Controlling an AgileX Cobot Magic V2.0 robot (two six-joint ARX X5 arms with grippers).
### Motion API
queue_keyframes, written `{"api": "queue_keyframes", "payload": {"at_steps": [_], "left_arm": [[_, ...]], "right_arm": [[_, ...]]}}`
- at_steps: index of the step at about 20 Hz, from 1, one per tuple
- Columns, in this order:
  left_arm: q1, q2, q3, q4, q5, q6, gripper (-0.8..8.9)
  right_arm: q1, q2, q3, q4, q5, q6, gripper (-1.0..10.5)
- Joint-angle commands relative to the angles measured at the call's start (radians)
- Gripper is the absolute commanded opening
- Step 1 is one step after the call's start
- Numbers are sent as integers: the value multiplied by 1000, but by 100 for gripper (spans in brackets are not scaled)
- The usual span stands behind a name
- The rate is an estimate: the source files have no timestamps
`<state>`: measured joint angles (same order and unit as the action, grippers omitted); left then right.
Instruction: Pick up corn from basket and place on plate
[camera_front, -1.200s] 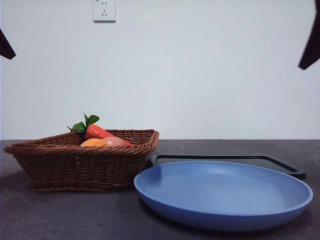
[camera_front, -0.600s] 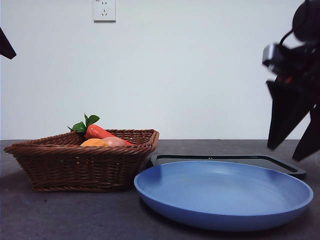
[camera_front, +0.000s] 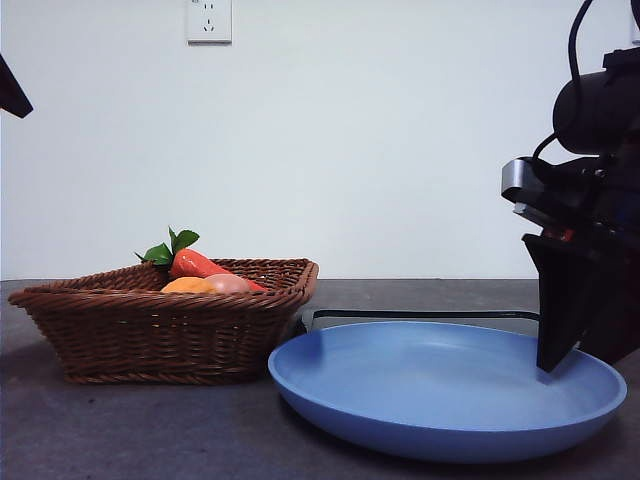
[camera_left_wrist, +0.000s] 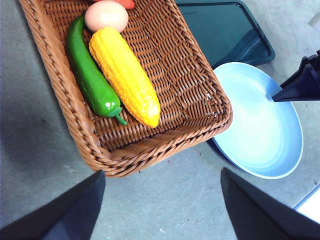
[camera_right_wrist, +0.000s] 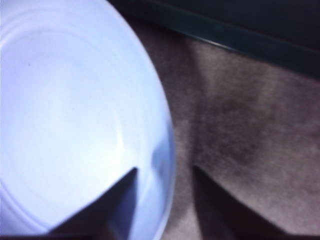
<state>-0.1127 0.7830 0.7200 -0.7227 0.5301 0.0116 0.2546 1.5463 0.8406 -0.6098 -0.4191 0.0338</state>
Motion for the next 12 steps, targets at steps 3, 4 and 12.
{"api": "queue_keyframes", "payload": {"at_steps": [3, 4, 12], "left_arm": [[-2, 7, 15, 10, 6, -2, 378], [-2, 7, 15, 10, 6, -2, 378], [-3, 7, 15, 13, 6, -6, 378]], "right_arm": [[5, 16, 14, 0, 45, 0, 24], [5, 16, 14, -6, 80, 2, 2], [-23, -11, 14, -114, 187, -1, 2]]}}
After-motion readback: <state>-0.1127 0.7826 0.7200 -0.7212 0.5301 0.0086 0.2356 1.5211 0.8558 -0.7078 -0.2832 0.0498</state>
